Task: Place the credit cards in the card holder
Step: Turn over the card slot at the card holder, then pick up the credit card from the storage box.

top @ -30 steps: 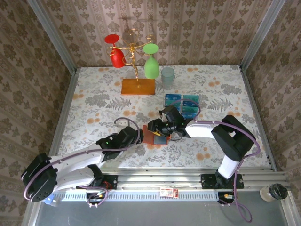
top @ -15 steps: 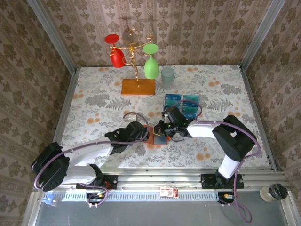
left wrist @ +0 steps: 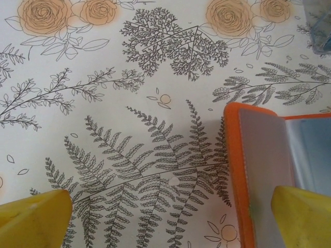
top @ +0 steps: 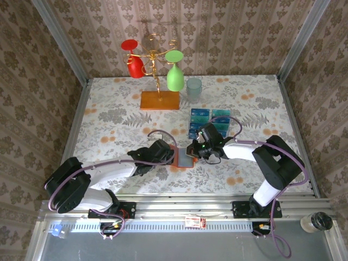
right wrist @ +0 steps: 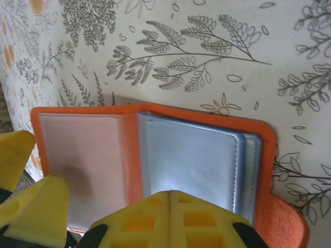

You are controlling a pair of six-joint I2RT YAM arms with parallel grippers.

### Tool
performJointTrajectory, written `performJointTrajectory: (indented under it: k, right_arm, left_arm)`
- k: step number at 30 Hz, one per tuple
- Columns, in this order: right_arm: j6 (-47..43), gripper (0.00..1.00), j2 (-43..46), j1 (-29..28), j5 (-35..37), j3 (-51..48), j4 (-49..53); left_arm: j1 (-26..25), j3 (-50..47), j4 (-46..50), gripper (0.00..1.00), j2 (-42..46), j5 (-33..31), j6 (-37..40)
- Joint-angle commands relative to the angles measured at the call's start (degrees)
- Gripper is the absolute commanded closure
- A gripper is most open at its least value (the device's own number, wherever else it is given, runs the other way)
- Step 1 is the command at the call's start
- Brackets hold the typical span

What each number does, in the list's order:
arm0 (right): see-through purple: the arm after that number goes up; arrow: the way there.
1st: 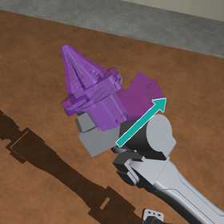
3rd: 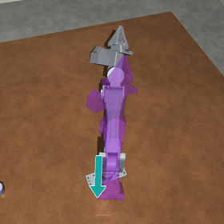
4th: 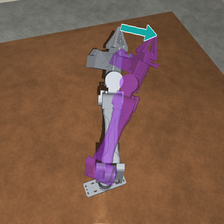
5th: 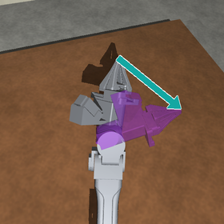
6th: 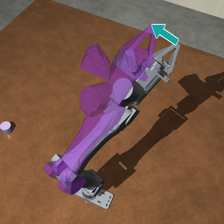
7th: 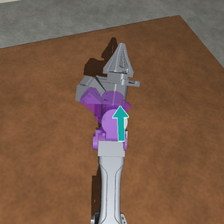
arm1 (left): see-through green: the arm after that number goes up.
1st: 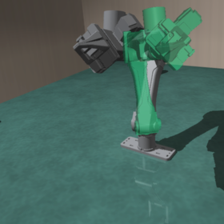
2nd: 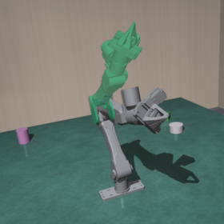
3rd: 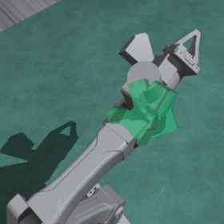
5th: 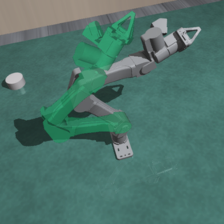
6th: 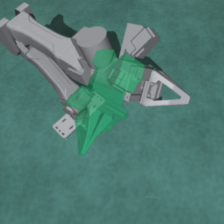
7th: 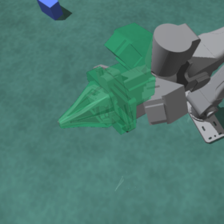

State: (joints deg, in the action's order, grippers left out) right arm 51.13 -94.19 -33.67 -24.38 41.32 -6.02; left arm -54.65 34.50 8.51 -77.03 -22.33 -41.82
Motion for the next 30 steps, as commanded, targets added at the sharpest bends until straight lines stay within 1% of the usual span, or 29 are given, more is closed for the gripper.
performJointTrajectory:
  k: [1,8,13,16,18,19,23,25,26,27,29,30]
  right_arm:
    - [-0.22,1.0,-0.76,0.49,1.44,-1.71,-0.28]
    - [0.51,1.0,-0.31,0.79,2.05,-2.74,-0.66]
    - [0.54,1.0,0.63,1.22,1.47,-2.38,-0.28]
    - [-1.13,0.97,2.91,1.76,1.4,-0.12,3.55]
    - [-3.29,0.9,5.37,2.32,3.09,2.2,8.06]
    - [-4.91,0.84,6.56,2.74,4.5,4.01,11.19]
    - [-13.41,0.53,8.92,4.12,12.92,12.67,24.76]
    - [-18.17,0.47,8.44,4.31,17.1,16.84,29.66]
    - [-20.05,0.42,8.01,4.3,20.33,19.02,31.99]
    - [-21.63,0.39,7.65,4.31,23.01,20.64,33.71]
    - [-25.64,0.38,6.09,4.3,27.87,24.19,37.26]
    - [-29.01,0.38,5.33,4.3,28.96,25.76,39.2]
  left_arm:
    - [0.33,-2.38,0.37,0.0,1.01,-1.22,-1.09]
    - [0.33,-4.26,-0.59,0.0,-0.77,-1.67,-2.95]
    - [0.3,-4.49,-1.42,0.0,-0.94,-1.67,-2.85]
    - [0.27,-4.02,-1.23,0.0,-0.68,-1.67,-2.11]
    - [0.29,-3.75,-1.28,0.0,-0.44,-1.67,-1.78]
    - [0.26,-3.74,-1.3,0.0,-0.4,-1.68,-1.73]
    - [0.31,-3.57,-1.22,0.0,-0.31,-1.67,-1.51]
    - [0.21,-3.53,-1.14,0.0,-0.39,-1.51,-1.47]
    - [0.25,-3.48,-1.05,0.0,-0.48,-1.41,-1.33]
    - [0.18,-3.48,-1.01,0.0,-0.48,-1.4,-1.33]
    - [0.18,-3.48,-0.87,0.0,-0.46,-1.49,-1.42]
    - [0.15,-3.53,-0.87,0.0,-0.48,-1.58,-1.46]
